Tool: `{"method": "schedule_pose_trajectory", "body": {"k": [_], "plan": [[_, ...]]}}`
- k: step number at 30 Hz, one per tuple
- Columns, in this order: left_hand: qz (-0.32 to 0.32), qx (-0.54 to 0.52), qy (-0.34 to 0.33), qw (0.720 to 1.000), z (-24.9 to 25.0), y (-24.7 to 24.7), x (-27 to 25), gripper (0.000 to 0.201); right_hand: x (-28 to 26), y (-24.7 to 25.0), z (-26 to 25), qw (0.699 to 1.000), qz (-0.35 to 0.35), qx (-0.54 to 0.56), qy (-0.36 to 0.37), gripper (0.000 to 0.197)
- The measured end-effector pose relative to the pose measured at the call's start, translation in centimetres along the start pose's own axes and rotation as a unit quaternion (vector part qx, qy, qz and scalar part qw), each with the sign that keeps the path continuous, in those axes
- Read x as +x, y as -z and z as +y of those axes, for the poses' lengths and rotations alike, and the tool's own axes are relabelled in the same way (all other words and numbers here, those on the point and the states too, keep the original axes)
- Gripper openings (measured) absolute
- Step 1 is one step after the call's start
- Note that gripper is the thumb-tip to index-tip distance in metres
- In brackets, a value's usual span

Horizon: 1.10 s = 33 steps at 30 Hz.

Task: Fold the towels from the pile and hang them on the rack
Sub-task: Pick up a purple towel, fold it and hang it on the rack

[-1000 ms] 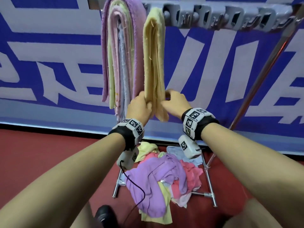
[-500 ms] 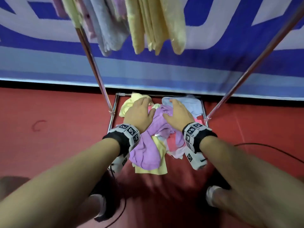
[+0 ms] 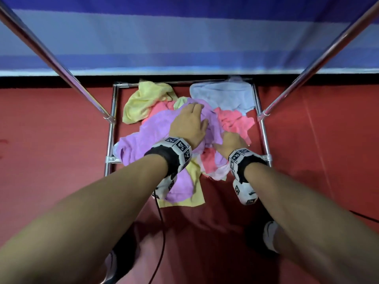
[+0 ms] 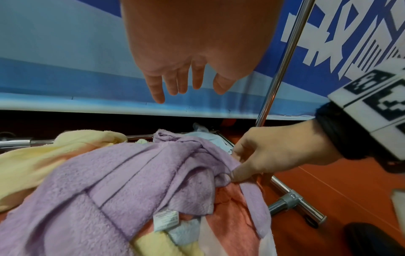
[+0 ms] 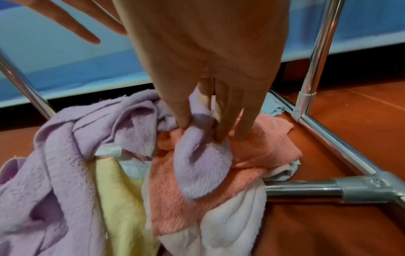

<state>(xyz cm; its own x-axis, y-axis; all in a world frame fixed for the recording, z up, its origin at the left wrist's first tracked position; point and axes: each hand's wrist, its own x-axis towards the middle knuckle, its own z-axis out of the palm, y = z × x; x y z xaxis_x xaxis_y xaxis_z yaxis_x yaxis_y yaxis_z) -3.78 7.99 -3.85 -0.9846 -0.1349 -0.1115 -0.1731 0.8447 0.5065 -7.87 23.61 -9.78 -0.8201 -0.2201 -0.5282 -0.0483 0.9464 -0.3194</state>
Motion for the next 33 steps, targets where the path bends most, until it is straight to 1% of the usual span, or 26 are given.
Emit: {"method": "schedule_pose_trajectory", "body": {"k": [3, 6, 8, 10, 11, 12, 13, 15, 17, 19, 21, 22, 23, 24, 26, 28, 29, 31, 33], "plan": [[-0.013, -0.007, 0.0, 1.0, 0.4, 0.0, -0.6, 0.046, -0.6, 0.1, -0.6, 0.999, 0.051, -0.009, 0.0, 0.022], [-0.041, -0.043, 0.009, 0.998, 1.6, 1.4, -1.7, 0.051, -2.6, 1.9, -2.1, 0.994, 0.098, 0.041, 0.033, 0.025], [-0.052, -0.044, -0.005, 0.998, 2.5, 3.3, -2.2, 0.051, -4.2, 3.7, -3.4, 0.986, 0.116, 0.103, 0.067, 0.025], [-0.047, -0.038, -0.028, 0.998, 3.4, 5.9, -2.7, 0.053, -5.9, 5.6, -5.4, 0.968, 0.134, 0.178, 0.117, 0.024], [-0.045, -0.044, -0.037, 0.997, 3.9, 7.3, -2.9, 0.06, -6.8, 6.7, -6.4, 0.955, 0.143, 0.212, 0.148, 0.022], [-0.043, -0.069, -0.04, 0.996, 4.3, 8.8, -3.2, 0.067, -8.0, 7.8, -7.5, 0.943, 0.15, 0.24, 0.175, 0.021], [-0.041, -0.11, -0.029, 0.993, 4.9, 10.5, -3.6, 0.073, -9.1, 9.0, -8.6, 0.929, 0.159, 0.265, 0.204, 0.021], [-0.022, -0.179, -0.019, 0.983, 5.8, 13.6, -4.6, 0.076, -11.6, 11.5, -10.4, 0.908, 0.172, 0.294, 0.243, 0.021], [-0.012, -0.184, -0.015, 0.983, 6.4, 16.4, -6.0, 0.07, -14.0, 14.0, -11.7, 0.901, 0.18, 0.284, 0.272, 0.016], [-0.001, -0.163, -0.002, 0.987, 6.6, 18.6, -7.5, 0.063, -16.3, 16.5, -12.1, 0.905, 0.181, 0.25, 0.292, 0.015], [0.016, -0.173, 0.022, 0.985, 6.4, 20.5, -9.1, 0.067, -18.2, 18.7, -11.8, 0.916, 0.172, 0.199, 0.303, 0.011], [0.013, -0.2, 0.026, 0.979, 6.2, 21.2, -9.9, 0.07, -19.1, 19.6, -11.5, 0.925, 0.16, 0.161, 0.305, 0.014], [-0.002, -0.236, 0.022, 0.971, 6.1, 21.8, -10.6, 0.068, -19.7, 20.3, -10.9, 0.93, 0.152, 0.121, 0.312, 0.02], [-0.017, -0.266, 0.012, 0.964, 6.2, 22.3, -11.4, 0.062, -20.2, 20.9, -10.4, 0.934, 0.149, 0.084, 0.315, 0.026], [-0.027, -0.279, -0.002, 0.96, 6.6, 23.1, -12.6, 0.051, -20.9, 21.9, -9.3, 0.932, 0.16, 0.048, 0.322, 0.034], [-0.021, -0.251, -0.013, 0.968, 7.0, 23.5, -13.0, 0.045, -21.2, 22.4, -8.1, 0.928, 0.194, 0.036, 0.315, 0.041], [-0.022, -0.234, -0.016, 0.972, 6.8, 23.6, -13.0, 0.043, -21.1, 22.4, -7.5, 0.928, 0.215, 0.032, 0.302, 0.042], [-0.026, -0.201, -0.017, 0.979, 5.9, 23.5, -13.1, 0.042, -21.0, 22.1, -6.4, 0.928, 0.244, 0.058, 0.274, 0.035], [-0.008, -0.169, -0.014, 0.985, 4.8, 23.1, -13.1, 0.041, -20.6, 21.7, -6.3, 0.926, 0.252, 0.113, 0.258, 0.03]]}}
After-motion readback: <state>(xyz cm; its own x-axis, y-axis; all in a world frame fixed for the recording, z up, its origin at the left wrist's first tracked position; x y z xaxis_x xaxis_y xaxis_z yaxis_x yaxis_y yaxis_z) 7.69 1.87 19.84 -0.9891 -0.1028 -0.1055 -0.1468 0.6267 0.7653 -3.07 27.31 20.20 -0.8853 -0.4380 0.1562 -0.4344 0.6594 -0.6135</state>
